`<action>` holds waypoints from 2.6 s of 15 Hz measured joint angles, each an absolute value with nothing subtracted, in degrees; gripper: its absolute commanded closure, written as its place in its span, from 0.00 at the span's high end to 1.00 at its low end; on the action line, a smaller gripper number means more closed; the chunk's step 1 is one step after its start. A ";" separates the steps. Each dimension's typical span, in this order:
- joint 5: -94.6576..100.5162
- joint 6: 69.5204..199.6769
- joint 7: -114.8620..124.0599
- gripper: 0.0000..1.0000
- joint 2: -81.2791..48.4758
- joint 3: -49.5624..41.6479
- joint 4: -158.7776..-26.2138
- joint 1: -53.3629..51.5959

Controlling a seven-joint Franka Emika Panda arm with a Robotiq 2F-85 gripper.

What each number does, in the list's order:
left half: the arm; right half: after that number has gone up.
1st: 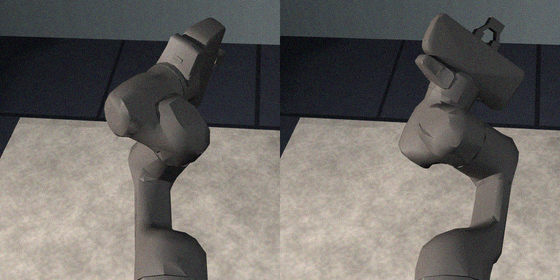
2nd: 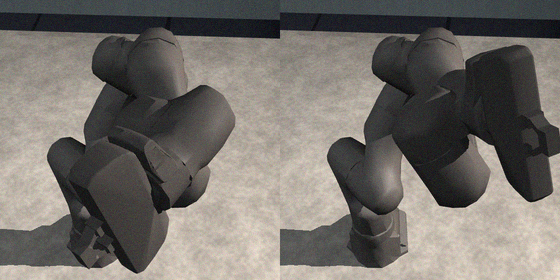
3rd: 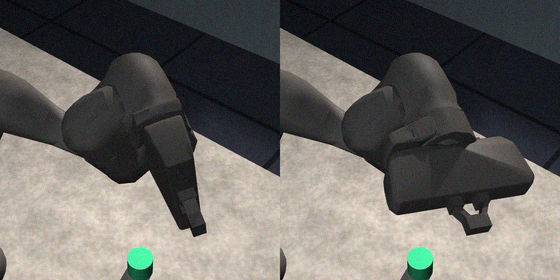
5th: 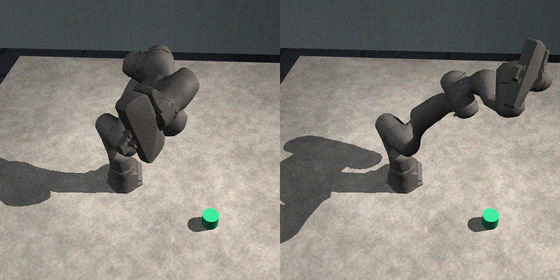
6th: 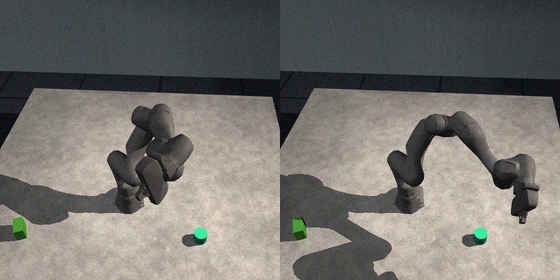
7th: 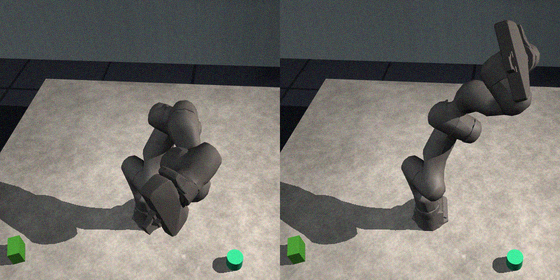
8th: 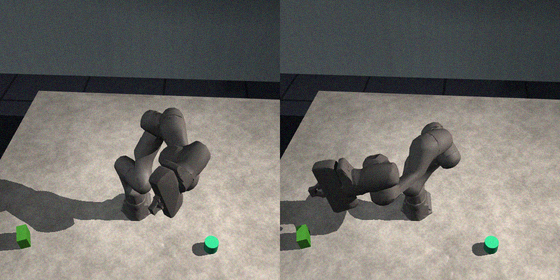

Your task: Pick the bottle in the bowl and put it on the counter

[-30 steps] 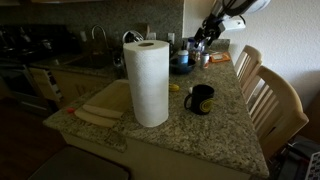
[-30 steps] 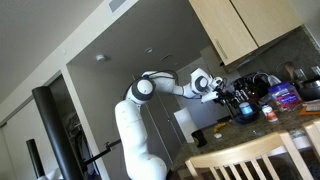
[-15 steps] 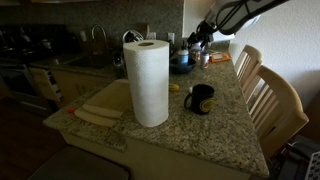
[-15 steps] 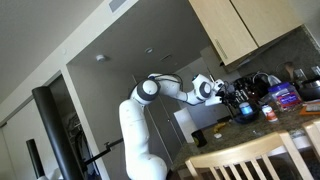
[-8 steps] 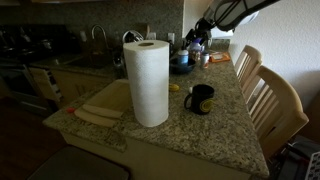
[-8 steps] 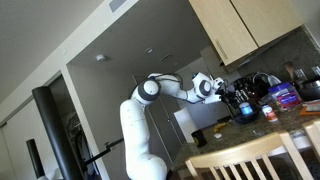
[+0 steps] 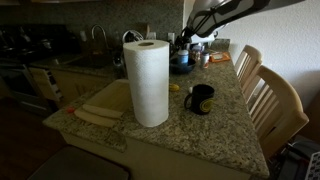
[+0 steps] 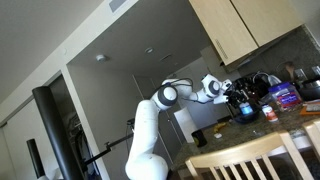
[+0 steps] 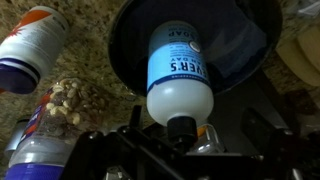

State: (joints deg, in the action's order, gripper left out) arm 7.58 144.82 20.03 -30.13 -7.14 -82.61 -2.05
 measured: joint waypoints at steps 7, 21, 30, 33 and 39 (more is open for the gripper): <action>8.76 146.72 21.16 1.00 -32.01 -9.03 -82.15 -2.71; 9.85 147.21 23.89 1.00 -35.05 -12.06 -83.26 -3.41; 9.75 147.40 23.89 0.53 -35.04 -12.02 -83.08 -3.57; 9.76 147.99 23.89 0.46 -35.08 -12.03 -83.10 -3.63; 9.78 149.06 23.91 0.99 -35.05 -12.38 -83.34 -4.25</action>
